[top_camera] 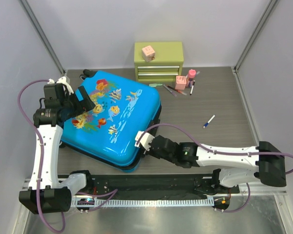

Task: Pack the luggage
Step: Zip the luggage at the center of the board.

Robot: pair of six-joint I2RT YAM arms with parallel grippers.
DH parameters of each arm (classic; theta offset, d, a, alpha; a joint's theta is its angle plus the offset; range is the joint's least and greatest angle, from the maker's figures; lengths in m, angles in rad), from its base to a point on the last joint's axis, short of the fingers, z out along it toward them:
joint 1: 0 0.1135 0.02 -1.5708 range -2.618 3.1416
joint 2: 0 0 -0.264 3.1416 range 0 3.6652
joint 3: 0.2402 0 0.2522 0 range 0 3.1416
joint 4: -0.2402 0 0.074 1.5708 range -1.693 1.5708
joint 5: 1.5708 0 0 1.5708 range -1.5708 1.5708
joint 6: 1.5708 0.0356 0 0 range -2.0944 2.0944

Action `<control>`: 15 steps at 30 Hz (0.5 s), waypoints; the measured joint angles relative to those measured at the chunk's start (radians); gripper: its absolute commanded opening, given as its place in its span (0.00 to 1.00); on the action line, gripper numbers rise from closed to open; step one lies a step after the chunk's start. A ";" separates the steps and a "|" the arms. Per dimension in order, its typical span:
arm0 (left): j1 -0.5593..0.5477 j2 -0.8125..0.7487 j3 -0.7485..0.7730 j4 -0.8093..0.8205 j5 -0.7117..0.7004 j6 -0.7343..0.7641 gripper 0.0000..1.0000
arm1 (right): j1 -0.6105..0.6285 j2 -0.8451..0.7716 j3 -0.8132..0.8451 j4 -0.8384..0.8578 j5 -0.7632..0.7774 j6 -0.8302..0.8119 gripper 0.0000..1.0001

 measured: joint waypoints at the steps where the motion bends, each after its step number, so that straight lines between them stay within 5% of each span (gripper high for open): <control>1: 0.000 0.000 0.000 0.000 0.000 0.000 1.00 | 0.000 -0.013 -0.002 -0.010 -0.014 0.000 0.03; 15: 0.000 0.000 -0.006 0.006 0.000 0.003 1.00 | 0.000 -0.077 -0.002 -0.077 -0.187 0.007 0.01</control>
